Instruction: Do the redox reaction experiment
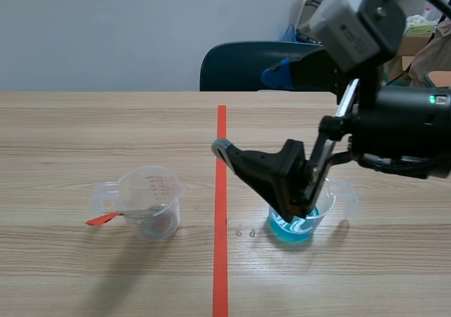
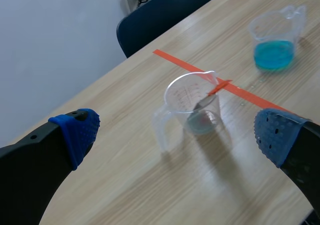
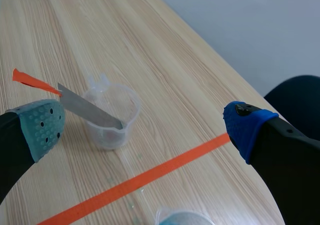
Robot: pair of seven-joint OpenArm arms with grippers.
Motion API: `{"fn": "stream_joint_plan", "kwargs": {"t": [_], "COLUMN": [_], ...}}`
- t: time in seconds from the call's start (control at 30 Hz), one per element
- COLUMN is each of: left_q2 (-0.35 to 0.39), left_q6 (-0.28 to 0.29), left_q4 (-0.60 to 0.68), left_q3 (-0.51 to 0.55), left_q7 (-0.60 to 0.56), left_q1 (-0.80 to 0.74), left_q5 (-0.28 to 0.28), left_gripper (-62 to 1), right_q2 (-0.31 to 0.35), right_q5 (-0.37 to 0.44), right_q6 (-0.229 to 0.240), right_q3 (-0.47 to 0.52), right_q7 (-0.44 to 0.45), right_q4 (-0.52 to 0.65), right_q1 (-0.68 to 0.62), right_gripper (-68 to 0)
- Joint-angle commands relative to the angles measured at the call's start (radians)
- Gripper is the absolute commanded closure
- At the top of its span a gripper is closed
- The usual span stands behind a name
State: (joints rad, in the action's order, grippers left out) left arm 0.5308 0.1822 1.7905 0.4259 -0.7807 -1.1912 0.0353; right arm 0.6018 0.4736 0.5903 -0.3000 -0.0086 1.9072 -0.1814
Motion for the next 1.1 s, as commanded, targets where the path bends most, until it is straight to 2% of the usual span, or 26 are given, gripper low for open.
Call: {"fn": "stream_joint_plan", "kwargs": {"t": [0.0,0.1,0.23,0.4,0.53,0.6,0.7,0.8,1.0,1.07], "left_q2": [0.016,0.058,0.104,0.144,0.157,0.157,0.157,0.157,0.157,0.156], "left_q6": [-0.004,0.000,0.026,0.109,0.121,0.120,0.117,0.070,-0.108,-0.148], "left_q4": [0.008,0.008,0.008,0.008,0.008,0.008,0.008,0.008,0.008,0.008], "left_q3": [0.006,0.006,0.005,-0.014,-0.064,-0.097,-0.155,-0.224,-0.353,-0.385], "left_q7": [0.005,0.060,0.109,0.113,0.180,0.232,0.298,0.339,0.389,0.389], "left_q1": [0.032,0.090,0.158,0.234,0.318,0.365,0.428,0.478,0.556,0.576], "left_q5": [0.027,0.090,0.167,0.190,0.201,0.220,0.220,0.241,0.267,0.269], "left_gripper": [-62.3,-62.3,-62.3,-62.3,-62.3,-62.3,-62.3,-62.3,-62.3,-62.3], "right_q2": [0.016,0.030,0.035,0.064,0.077,0.077,0.077,0.076,0.076,0.075], "right_q5": [0.018,0.022,0.026,0.036,0.050,0.059,0.058,0.058,0.058,0.058], "right_q6": [0.000,-0.001,-0.027,-0.075,-0.098,-0.098,-0.101,-0.101,-0.101,-0.101], "right_q3": [0.026,0.098,0.178,0.236,0.275,0.290,0.291,0.291,0.291,0.291], "right_q7": [0.011,0.011,0.011,0.012,0.012,0.013,0.004,0.003,0.003,0.004], "right_q4": [0.031,0.069,0.111,0.165,0.190,0.191,0.191,0.191,0.191,0.191], "right_q1": [-0.024,-0.111,-0.216,-0.325,-0.387,-0.401,-0.403,-0.403,-0.403,-0.403], "right_gripper": [-67.9,-67.9,-67.9,-67.9,-67.9,-67.9,-67.9,-67.9,-67.9,-67.9]}}
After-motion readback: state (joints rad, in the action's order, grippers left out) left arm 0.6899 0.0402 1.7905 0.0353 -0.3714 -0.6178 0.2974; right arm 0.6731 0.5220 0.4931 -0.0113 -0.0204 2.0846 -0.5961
